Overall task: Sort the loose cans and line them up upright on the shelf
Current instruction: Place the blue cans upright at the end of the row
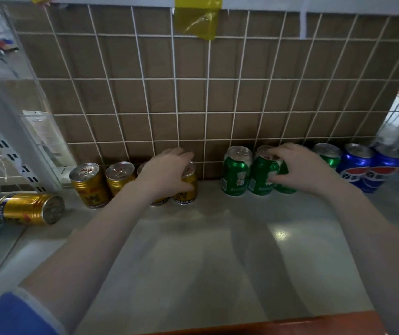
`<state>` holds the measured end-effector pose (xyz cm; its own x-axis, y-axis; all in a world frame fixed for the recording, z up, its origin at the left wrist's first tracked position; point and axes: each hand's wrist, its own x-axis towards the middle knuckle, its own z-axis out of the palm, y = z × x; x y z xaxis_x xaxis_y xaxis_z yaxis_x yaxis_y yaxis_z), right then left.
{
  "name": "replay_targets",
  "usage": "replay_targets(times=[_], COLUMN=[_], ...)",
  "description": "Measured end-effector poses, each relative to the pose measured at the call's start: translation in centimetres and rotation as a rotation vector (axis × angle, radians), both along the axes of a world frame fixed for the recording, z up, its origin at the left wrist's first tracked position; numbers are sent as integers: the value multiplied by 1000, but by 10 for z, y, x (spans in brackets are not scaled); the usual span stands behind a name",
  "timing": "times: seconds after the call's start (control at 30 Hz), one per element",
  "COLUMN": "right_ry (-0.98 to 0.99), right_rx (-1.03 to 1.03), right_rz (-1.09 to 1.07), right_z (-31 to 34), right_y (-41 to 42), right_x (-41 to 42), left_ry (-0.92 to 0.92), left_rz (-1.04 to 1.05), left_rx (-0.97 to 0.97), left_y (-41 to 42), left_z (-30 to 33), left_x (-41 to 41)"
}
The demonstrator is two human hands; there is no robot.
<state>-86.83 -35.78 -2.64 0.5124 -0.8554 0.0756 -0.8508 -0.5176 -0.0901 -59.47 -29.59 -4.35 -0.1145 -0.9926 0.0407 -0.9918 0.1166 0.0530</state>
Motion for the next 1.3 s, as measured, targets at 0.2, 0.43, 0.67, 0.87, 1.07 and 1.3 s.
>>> replay_targets(times=[0.2, 0.43, 0.67, 0.87, 1.07, 1.3], right_ry=[-40, -32, -1, 38, 101, 69], right_rx=[-17, 3, 38, 12, -6, 101], right_rz=[-62, 2, 203, 317, 353, 371], right_z=[-1, -1, -1, 3, 3, -1], right_y=[4, -19, -47, -64, -78, -83], right_x=[-28, -51, -50, -47, -34, -20], left_ry=[25, 47, 105, 153, 124, 83], left_rz=[-42, -41, 65, 121, 114, 139], left_rx=[8, 20, 50, 8, 14, 16], left_y=[-12, -26, -45, -55, -61, -51], left_z=[4, 7, -3, 2, 10, 19], left_x=[-20, -56, -94, -106, -104, -92])
